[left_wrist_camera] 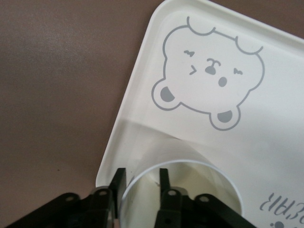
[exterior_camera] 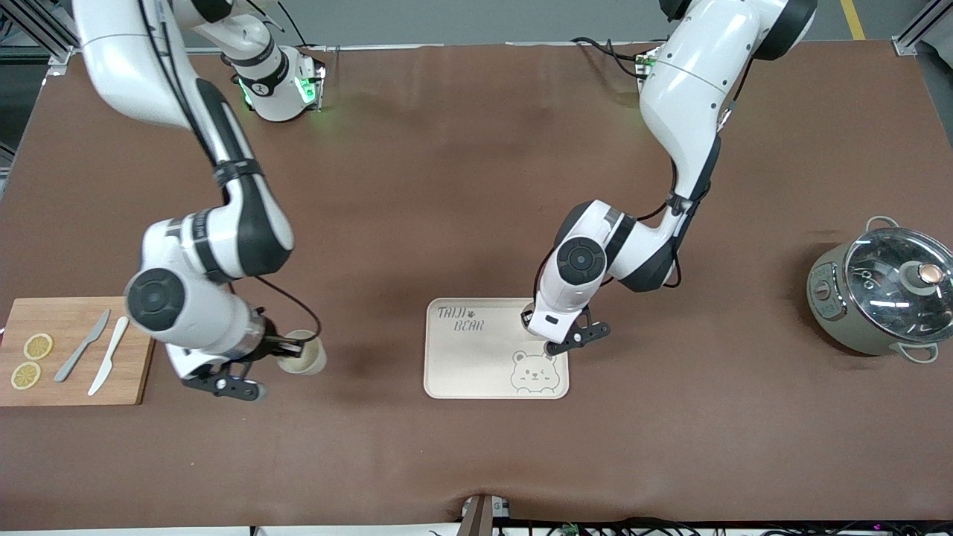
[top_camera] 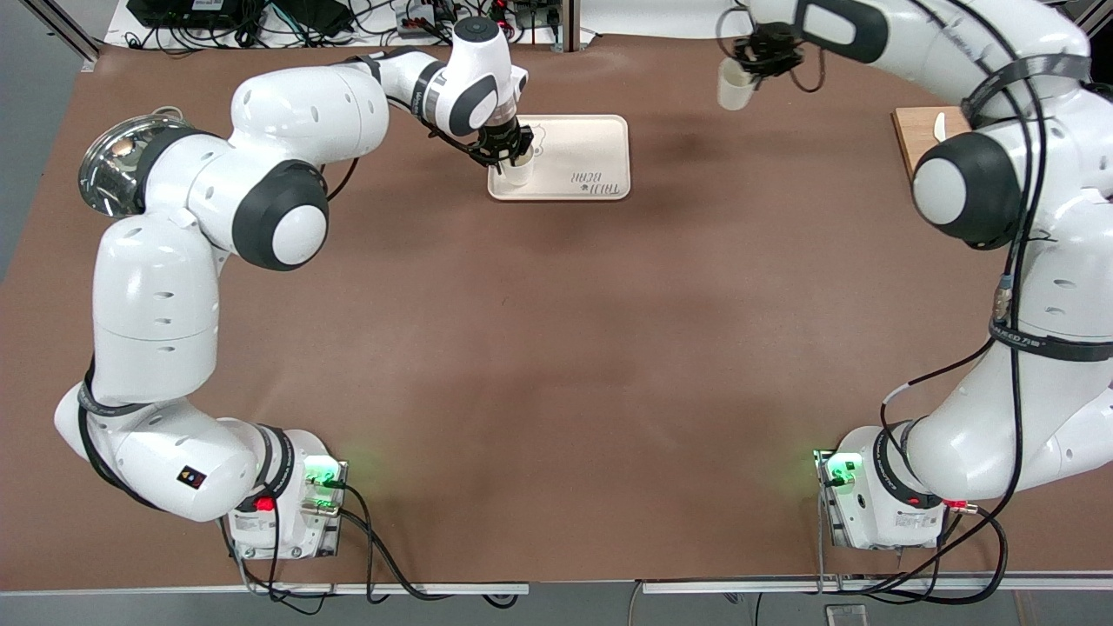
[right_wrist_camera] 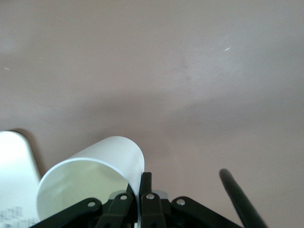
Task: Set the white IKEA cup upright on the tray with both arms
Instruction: 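Carry the cup with the right gripper toward the tray beside the left gripper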
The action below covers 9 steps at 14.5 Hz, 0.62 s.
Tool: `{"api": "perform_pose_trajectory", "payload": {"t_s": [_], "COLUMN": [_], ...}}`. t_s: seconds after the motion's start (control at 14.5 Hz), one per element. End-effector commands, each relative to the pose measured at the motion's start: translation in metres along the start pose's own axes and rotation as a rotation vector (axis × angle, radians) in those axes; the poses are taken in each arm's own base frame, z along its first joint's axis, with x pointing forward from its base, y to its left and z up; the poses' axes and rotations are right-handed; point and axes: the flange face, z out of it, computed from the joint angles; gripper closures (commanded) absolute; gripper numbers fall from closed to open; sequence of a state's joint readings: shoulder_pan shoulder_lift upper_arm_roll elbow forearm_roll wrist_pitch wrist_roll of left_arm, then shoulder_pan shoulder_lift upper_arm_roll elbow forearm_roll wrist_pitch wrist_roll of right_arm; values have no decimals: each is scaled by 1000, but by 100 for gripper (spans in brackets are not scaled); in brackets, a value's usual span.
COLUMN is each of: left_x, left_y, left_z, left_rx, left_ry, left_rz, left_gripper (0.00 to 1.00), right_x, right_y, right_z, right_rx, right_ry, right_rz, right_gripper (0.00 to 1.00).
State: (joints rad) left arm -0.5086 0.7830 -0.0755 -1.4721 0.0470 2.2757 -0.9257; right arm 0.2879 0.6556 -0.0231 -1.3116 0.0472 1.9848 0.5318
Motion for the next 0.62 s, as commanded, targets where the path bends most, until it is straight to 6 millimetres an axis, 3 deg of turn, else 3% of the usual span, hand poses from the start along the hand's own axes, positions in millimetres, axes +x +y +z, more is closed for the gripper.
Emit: {"api": "perform_pose_trajectory", "payload": {"t_s": [0.0,0.21,0.55], "left_x": [-4,-4,3], "left_y": [10,10,0], "left_z": [-4,-6,-35], "left_rx": [1,4,41], "left_ry": [24,31,13], "left_rz": [11,16,4], "left_gripper": [0,0,0], "right_x": [1,-12,-31], "right_y": [-40,-79,-127], "right_z": [5,5,30], "right_rx": [62,117,198], "right_ry": [21,57,103], "right_rz": [127,187,234], "right_gripper": [100,100,100]}}
